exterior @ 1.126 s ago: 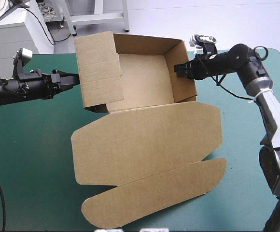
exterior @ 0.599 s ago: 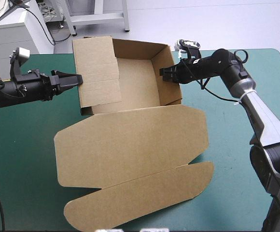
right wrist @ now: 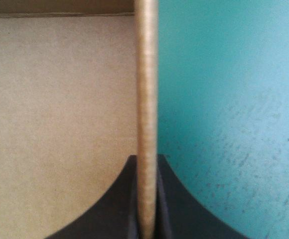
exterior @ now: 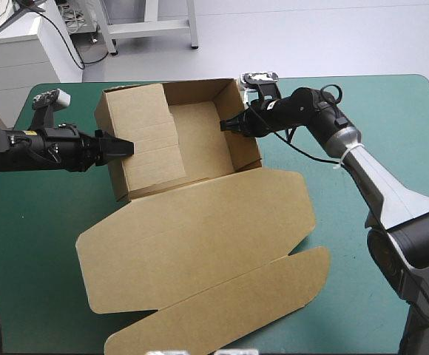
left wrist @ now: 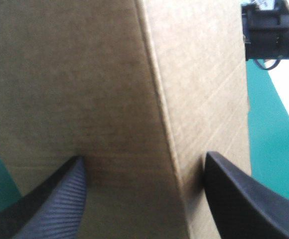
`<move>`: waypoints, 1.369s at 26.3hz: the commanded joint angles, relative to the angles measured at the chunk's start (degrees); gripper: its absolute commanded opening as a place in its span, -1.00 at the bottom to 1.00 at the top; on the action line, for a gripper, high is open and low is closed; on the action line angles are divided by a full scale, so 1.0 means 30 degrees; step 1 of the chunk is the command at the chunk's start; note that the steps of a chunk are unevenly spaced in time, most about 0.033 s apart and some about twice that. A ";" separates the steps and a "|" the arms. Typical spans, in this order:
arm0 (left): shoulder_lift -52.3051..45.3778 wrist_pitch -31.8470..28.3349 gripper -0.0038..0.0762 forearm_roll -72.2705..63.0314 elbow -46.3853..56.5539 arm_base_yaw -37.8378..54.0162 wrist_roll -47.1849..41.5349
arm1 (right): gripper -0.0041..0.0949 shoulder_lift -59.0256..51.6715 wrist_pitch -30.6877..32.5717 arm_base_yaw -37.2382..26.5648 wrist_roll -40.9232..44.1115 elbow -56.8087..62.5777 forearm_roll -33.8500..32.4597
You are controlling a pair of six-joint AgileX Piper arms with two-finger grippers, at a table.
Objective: Fold the box
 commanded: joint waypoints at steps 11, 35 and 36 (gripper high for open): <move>-0.0465 0.0361 0.28 0.8014 -0.0480 -0.2835 -0.7626 | -0.95 -0.1196 -0.2588 0.3403 0.5124 -0.0640 -0.2657; -0.0137 0.1278 -0.92 1.4566 -0.0260 -0.2835 -1.0418 | -0.95 -0.1231 -0.0530 0.3403 0.6337 -0.0640 -0.1953; -0.0137 0.1278 -0.92 1.4751 -0.0260 -0.2835 -1.0418 | -0.95 -0.1231 -0.0266 0.3403 0.6082 -0.0640 -0.2039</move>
